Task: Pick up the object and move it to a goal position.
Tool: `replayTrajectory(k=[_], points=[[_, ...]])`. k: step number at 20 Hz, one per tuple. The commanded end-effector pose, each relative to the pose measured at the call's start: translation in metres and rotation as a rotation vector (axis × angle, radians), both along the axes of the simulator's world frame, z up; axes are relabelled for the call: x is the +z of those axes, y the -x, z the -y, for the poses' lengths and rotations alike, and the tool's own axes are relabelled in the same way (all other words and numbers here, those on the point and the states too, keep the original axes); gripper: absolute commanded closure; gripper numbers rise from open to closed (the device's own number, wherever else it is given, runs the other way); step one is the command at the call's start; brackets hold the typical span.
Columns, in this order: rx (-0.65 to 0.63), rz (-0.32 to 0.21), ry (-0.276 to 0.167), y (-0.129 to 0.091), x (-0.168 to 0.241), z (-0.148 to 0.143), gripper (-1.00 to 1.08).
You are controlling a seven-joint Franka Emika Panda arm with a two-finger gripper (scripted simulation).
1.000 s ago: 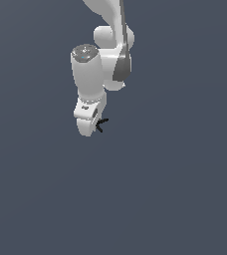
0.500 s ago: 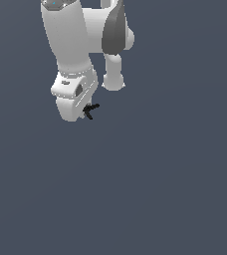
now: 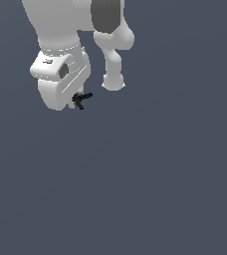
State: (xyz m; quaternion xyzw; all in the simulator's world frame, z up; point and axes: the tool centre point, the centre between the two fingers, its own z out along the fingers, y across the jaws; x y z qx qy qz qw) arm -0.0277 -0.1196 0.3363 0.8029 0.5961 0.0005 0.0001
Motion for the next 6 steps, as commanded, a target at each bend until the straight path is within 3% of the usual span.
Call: replayTrajectory(k=[1,6], points=[[0.000,-0.001,0.000,-0.0018,0.0071,0.0023,1.08],[0.000,-0.001,0.001,-0.0034,0.0115,0.0038,1.08]])
